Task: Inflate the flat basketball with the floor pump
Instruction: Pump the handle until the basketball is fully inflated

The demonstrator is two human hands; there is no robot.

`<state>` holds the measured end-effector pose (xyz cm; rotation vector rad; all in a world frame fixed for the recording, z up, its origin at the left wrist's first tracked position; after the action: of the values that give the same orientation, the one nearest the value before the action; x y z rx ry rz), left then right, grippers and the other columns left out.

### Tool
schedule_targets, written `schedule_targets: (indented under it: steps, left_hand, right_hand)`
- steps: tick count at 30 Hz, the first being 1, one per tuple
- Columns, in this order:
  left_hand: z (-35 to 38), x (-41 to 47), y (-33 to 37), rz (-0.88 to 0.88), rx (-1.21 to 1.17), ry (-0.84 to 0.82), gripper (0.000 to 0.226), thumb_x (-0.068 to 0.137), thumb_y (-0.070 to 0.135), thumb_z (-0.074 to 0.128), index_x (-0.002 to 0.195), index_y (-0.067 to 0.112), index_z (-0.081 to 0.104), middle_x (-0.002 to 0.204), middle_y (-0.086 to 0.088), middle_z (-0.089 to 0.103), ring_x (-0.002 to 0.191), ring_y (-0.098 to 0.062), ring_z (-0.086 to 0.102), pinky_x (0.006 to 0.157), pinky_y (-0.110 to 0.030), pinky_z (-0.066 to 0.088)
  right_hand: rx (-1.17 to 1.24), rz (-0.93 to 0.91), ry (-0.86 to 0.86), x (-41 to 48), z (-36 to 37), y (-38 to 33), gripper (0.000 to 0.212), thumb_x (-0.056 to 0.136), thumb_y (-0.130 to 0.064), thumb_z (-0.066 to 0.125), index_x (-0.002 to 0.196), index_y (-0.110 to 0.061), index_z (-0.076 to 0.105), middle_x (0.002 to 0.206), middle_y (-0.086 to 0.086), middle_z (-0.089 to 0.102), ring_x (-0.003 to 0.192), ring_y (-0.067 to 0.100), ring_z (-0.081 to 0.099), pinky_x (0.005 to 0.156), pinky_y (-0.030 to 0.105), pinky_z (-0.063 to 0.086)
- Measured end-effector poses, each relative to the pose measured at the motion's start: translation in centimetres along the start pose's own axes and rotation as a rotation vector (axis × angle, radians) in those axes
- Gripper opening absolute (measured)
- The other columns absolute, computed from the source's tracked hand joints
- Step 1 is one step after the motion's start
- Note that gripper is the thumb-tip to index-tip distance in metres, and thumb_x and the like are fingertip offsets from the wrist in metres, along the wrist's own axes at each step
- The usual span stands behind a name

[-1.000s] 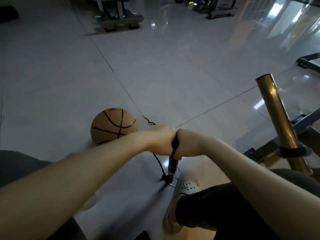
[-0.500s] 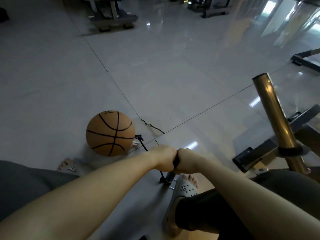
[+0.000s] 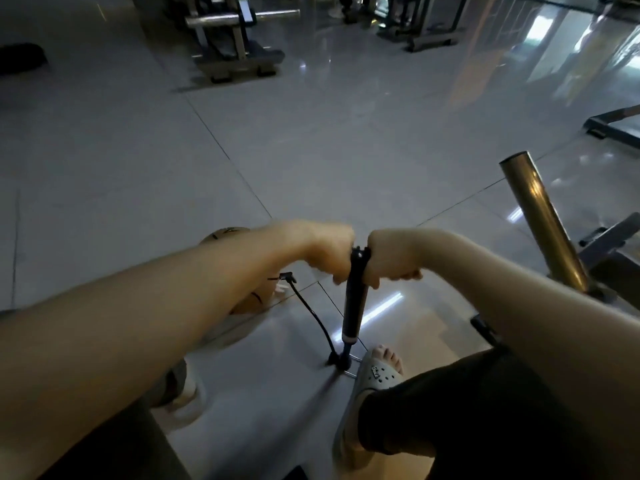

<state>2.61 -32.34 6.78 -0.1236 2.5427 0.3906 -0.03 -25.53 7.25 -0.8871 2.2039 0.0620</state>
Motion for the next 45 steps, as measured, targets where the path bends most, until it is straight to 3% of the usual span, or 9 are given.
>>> schedule_targets:
  steps: [5, 13, 16, 20, 22, 24, 28, 35, 45]
  left_hand:
    - [6.9, 3.1, -1.2, 0.053, 0.069, 0.097, 0.017, 0.081, 0.006, 0.055, 0.066, 0.013, 0.051, 0.061, -0.005, 0.050, 0.052, -0.020, 0.045, 0.049, -0.025, 0.036]
    - [12.9, 5.7, -1.4, 0.016, -0.004, 0.078, 0.021, 0.082, 0.009, 0.058, 0.065, 0.017, 0.047, 0.063, -0.003, 0.051, 0.066, -0.029, 0.057, 0.049, -0.026, 0.036]
    - [12.1, 4.6, -0.7, -0.002, -0.002, 0.068, 0.019, 0.082, 0.012, 0.058, 0.067, 0.016, 0.048, 0.065, -0.003, 0.051, 0.066, -0.028, 0.056, 0.051, -0.027, 0.037]
    - [10.0, 1.7, -0.5, 0.018, 0.006, 0.011, 0.022, 0.085, 0.012, 0.056, 0.065, 0.013, 0.047, 0.060, -0.005, 0.046, 0.052, -0.021, 0.039, 0.046, -0.026, 0.027]
    - [7.1, -0.8, -0.2, 0.025, -0.035, 0.029, 0.023, 0.085, 0.014, 0.058, 0.065, 0.012, 0.049, 0.059, -0.004, 0.046, 0.051, -0.020, 0.038, 0.046, -0.026, 0.027]
    - [2.6, -1.8, 0.2, 0.036, -0.072, 0.070, 0.022, 0.083, 0.013, 0.065, 0.065, 0.012, 0.054, 0.057, -0.001, 0.047, 0.050, -0.018, 0.041, 0.045, -0.025, 0.030]
    - [-4.4, -3.1, 0.2, 0.071, -0.098, 0.204, 0.022, 0.080, 0.016, 0.073, 0.062, 0.020, 0.062, 0.055, 0.004, 0.052, 0.048, -0.013, 0.045, 0.046, -0.025, 0.034]
    - [6.7, 3.6, -2.6, 0.041, -0.136, 0.125, 0.018, 0.074, 0.011, 0.057, 0.058, 0.015, 0.049, 0.057, -0.007, 0.051, 0.052, -0.023, 0.045, 0.049, -0.032, 0.035]
    - [12.9, 5.9, -4.1, -0.022, -0.077, 0.097, 0.017, 0.080, 0.013, 0.057, 0.064, 0.014, 0.053, 0.067, -0.009, 0.061, 0.057, -0.024, 0.055, 0.047, -0.027, 0.035]
  right_hand:
    - [-0.049, -0.004, 0.118, 5.2, 7.1, 2.2, 0.022, 0.079, -0.020, 0.065, 0.062, -0.013, 0.054, 0.058, 0.001, 0.052, 0.055, 0.019, 0.047, 0.051, 0.026, 0.039]
    - [-0.149, 0.079, 0.069, 7.7, 12.3, 4.6, 0.020, 0.084, -0.018, 0.058, 0.066, -0.015, 0.050, 0.062, -0.001, 0.049, 0.056, 0.014, 0.047, 0.051, 0.024, 0.037]
    - [-0.089, 0.060, 0.048, 6.8, 11.8, 4.5, 0.026, 0.083, -0.020, 0.061, 0.062, -0.014, 0.047, 0.060, 0.001, 0.047, 0.053, 0.015, 0.042, 0.050, 0.023, 0.035]
    - [-0.060, 0.002, 0.050, 4.3, 10.1, 2.5, 0.020, 0.077, -0.023, 0.068, 0.078, -0.003, 0.066, 0.067, 0.005, 0.060, 0.062, 0.022, 0.056, 0.063, 0.033, 0.051]
    - [-0.036, -0.052, 0.081, 2.1, 7.3, 1.0, 0.021, 0.072, -0.020, 0.071, 0.075, 0.000, 0.068, 0.060, 0.007, 0.058, 0.052, 0.023, 0.055, 0.054, 0.034, 0.052]
    - [0.005, -0.071, 0.154, -0.1, 2.5, 0.4, 0.015, 0.069, -0.014, 0.074, 0.069, -0.001, 0.065, 0.053, 0.007, 0.053, 0.044, 0.023, 0.048, 0.044, 0.027, 0.041]
    - [0.073, -0.103, 0.402, -3.1, -4.4, -0.5, 0.017, 0.061, -0.014, 0.074, 0.070, -0.002, 0.067, 0.055, 0.005, 0.051, 0.051, 0.023, 0.047, 0.052, 0.031, 0.037]
    - [0.149, 0.023, 0.200, 4.8, 5.8, 2.3, 0.019, 0.064, -0.009, 0.061, 0.052, -0.012, 0.046, 0.049, 0.001, 0.043, 0.047, 0.020, 0.037, 0.045, 0.024, 0.028]
    - [0.142, 0.081, 0.136, 9.3, 11.7, 3.8, 0.014, 0.073, -0.019, 0.060, 0.064, -0.014, 0.050, 0.059, 0.001, 0.051, 0.055, 0.018, 0.049, 0.052, 0.026, 0.041]
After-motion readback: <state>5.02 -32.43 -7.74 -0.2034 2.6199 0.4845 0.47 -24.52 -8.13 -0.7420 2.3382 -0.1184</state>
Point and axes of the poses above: each hand's wrist, its own x-axis towards the middle knuckle, its own z-axis out of the palm, y = z × x, the point moved 9 cm from there along x, towards the middle knuckle
